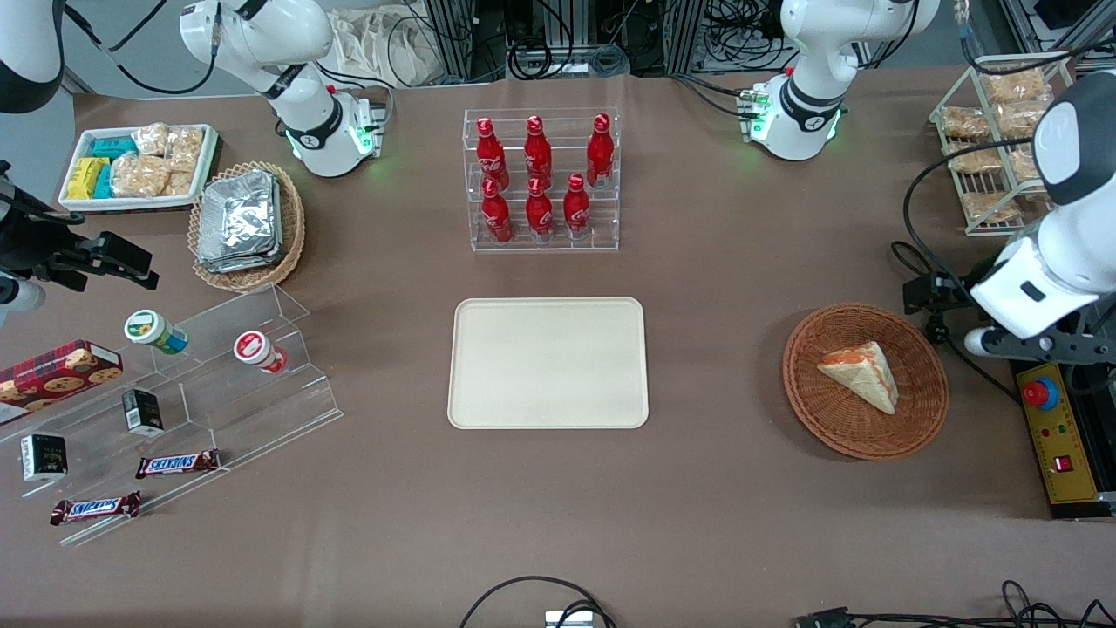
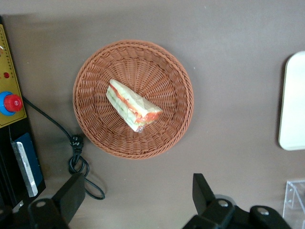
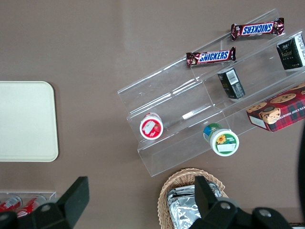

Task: Place sandwich from basket to tray
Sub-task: 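Move the left gripper over the wrapped sandwich in the wicker basket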

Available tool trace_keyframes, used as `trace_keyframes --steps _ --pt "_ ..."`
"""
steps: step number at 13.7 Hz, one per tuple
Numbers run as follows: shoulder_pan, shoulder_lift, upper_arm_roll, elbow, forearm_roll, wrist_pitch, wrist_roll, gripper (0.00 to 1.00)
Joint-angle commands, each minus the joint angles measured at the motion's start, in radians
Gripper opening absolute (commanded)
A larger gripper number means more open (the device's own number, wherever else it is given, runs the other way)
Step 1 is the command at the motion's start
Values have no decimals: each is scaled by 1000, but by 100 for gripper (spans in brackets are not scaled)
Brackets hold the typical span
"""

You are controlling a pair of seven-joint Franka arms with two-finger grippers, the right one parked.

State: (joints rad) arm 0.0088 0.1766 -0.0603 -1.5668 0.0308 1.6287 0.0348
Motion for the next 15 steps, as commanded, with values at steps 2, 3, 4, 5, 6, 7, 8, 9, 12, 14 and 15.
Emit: trace_keyframes --steps 2,3,4,5,6,7,8,9,12,14,15 --pt "14 40 -13 60 -11 -29 -49 100" --pt "14 58 -13 70 -12 -27 -44 100" --pt "14 85 -13 123 -11 -39 -44 100" --pt "13 108 -15 152 -2 -43 -47 100" --pt "14 113 -13 154 -11 -52 -53 100" --pt "16 113 -12 143 -11 -61 -56 100" --pt "16 112 -10 124 -6 -73 -61 100" --pt "16 109 -3 107 -5 -70 -97 100" --pt "16 106 5 38 -2 -52 -323 100" --pt "17 74 8 -71 -5 53 -348 100" --pt "37 52 8 -135 -5 113 -360 100"
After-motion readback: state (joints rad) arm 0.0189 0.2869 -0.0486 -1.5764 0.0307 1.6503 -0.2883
